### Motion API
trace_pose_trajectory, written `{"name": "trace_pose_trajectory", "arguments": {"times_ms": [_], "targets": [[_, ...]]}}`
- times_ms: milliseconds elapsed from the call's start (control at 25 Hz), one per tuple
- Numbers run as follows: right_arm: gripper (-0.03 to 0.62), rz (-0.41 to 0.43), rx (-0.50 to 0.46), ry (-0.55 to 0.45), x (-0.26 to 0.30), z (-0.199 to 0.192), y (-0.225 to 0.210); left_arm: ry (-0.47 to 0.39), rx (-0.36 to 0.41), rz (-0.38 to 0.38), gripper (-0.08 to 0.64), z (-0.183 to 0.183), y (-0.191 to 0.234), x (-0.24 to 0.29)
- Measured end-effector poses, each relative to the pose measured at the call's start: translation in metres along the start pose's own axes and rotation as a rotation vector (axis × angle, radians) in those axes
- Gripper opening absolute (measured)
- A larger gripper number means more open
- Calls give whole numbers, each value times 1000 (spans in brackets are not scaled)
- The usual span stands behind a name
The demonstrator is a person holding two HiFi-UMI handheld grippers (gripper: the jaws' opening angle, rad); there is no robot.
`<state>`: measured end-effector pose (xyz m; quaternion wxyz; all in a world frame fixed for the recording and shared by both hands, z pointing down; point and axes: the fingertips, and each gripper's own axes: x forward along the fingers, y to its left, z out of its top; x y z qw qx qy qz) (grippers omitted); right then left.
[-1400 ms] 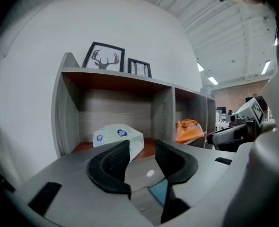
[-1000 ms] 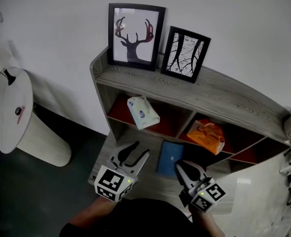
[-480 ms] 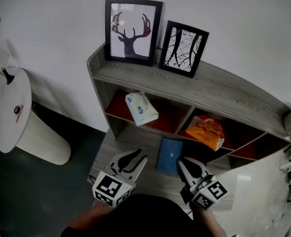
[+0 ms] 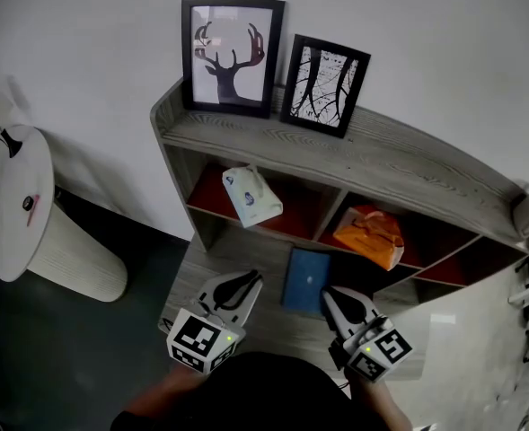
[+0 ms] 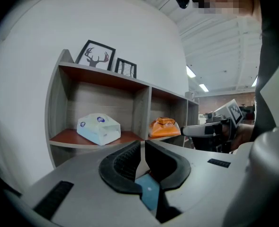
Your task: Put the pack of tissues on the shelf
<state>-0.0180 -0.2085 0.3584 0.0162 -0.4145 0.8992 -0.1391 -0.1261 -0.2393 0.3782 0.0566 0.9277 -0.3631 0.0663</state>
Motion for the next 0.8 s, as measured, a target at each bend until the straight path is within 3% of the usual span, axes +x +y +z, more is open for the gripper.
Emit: {"name": "trace_pose_trajectory", "arguments": {"times_ms": [200, 320, 520, 800], "targets": [[17, -22, -38, 37, -4, -6, -5, 3, -1, -3, 40, 0, -1, 0], [17, -12, -14, 13, -2, -1, -1, 4, -8, -4, 38, 0, 0, 0], [17, -17, -74, 18, -5, -5, -8, 15, -13, -4, 38, -1, 1, 2], [17, -3, -42, -19, -2, 2, -5, 19, -3, -2, 37, -1, 1, 4]]}}
